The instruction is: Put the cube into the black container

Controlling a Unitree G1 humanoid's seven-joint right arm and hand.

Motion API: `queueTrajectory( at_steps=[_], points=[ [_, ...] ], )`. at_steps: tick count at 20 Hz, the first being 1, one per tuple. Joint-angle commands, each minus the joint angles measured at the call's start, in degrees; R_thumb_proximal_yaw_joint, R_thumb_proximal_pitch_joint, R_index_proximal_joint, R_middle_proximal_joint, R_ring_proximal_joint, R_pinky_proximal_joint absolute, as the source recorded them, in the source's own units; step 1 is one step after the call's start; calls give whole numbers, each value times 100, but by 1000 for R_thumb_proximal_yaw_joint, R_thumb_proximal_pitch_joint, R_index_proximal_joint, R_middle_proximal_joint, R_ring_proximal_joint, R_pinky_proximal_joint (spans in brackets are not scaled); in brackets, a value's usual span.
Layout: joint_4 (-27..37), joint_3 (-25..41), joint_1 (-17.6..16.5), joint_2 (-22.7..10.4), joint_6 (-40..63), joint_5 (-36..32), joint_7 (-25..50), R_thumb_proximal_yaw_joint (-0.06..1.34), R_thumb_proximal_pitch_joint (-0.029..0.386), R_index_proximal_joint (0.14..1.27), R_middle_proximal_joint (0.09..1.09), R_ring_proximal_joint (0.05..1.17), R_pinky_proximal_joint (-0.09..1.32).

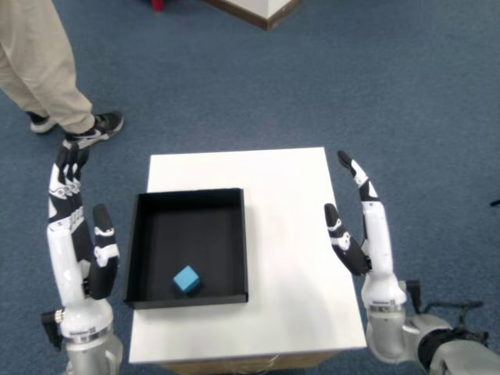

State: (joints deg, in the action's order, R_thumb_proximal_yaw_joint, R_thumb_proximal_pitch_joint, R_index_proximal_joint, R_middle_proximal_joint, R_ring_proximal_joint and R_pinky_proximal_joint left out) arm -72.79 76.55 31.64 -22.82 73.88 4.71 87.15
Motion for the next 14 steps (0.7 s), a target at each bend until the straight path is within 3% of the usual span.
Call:
queueTrajectory(
  at_steps=[1,14],
  points=[
    [-207,-187,189,-15,530,-537,-314,170,99,173,175,230,169],
    [-517,-652,-125,304,365,-2387,-2514,71,84,183,174,232,222]
  ],
)
